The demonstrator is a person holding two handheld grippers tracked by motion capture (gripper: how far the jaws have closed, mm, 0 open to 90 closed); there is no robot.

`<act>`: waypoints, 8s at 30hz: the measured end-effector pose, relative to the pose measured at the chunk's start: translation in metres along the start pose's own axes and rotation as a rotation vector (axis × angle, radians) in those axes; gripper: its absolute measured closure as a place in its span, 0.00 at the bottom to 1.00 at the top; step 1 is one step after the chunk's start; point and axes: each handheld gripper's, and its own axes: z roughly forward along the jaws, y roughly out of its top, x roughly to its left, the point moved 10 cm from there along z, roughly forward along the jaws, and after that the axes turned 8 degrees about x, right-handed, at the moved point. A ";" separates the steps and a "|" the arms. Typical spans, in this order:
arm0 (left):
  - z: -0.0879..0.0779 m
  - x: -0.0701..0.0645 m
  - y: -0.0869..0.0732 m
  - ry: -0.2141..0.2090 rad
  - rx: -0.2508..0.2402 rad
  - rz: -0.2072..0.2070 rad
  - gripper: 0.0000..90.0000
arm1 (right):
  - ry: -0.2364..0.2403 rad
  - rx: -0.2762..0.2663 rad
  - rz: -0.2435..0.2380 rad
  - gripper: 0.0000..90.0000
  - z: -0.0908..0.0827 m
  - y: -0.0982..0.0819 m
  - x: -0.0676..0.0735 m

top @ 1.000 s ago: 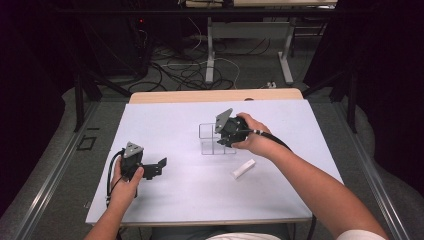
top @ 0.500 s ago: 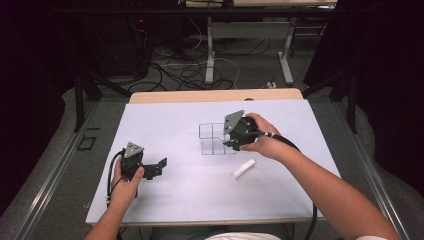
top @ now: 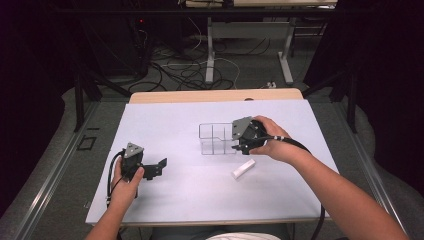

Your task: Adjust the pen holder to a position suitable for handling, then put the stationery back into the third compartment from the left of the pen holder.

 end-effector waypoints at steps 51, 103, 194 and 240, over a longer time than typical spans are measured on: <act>0.003 -0.002 0.000 -0.002 0.009 0.005 0.00 | 0.187 0.099 -0.303 0.52 0.036 -0.032 0.074; 0.002 -0.001 -0.001 0.001 0.010 0.002 0.00 | 0.221 0.172 -0.317 0.78 0.046 -0.057 0.078; -0.022 -0.149 0.089 -0.336 -0.164 0.032 0.35 | -0.179 -0.554 0.646 0.78 -0.017 -0.003 0.041; 0.020 -0.215 0.102 -0.473 -0.044 -0.066 0.73 | -0.152 -0.596 0.671 0.78 -0.016 0.007 0.047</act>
